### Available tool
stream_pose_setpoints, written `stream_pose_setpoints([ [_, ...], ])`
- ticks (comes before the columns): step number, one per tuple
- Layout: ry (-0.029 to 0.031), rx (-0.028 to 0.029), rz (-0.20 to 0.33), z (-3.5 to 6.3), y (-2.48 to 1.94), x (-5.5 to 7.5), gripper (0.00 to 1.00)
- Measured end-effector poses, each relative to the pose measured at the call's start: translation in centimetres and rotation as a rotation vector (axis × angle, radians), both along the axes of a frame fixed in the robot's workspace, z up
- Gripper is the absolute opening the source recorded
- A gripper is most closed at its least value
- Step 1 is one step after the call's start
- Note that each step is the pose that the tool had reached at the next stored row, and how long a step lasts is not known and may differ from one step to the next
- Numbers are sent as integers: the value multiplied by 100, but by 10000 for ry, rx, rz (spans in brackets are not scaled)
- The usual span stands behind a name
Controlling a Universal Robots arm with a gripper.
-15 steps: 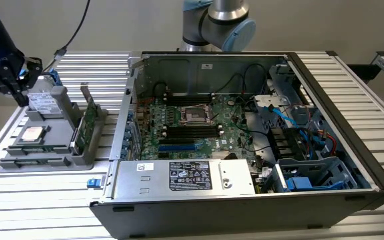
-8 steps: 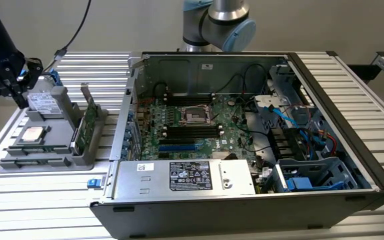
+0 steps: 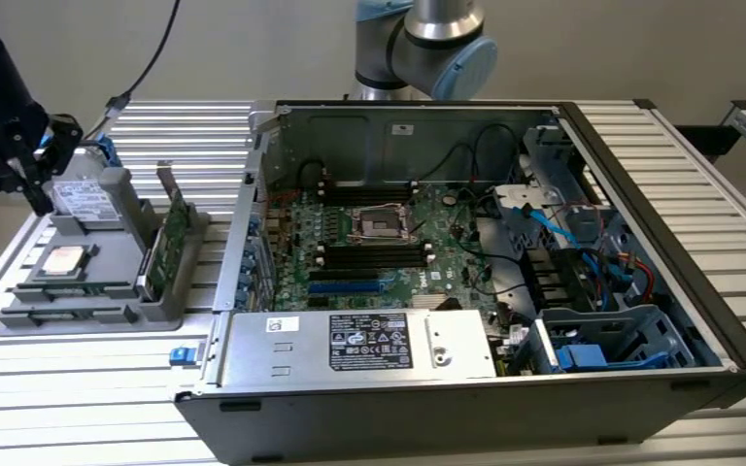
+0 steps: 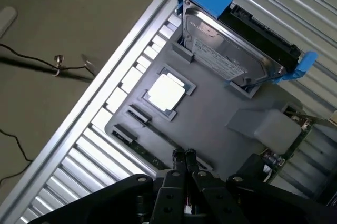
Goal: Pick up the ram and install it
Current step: 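Pick up the ram and move it above insertion slot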
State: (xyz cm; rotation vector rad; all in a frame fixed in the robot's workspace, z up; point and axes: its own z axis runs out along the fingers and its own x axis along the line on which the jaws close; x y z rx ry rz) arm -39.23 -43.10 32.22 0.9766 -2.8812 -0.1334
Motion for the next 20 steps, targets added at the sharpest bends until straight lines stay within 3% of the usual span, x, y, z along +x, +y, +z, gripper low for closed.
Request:
stream_pose_setpoints([
  [8,160,-99,1446,-27,0,0,10],
  [16,344,-310,2718,-42,0,0,10],
  [20,368,-358,3444,-64,0,0,10],
])
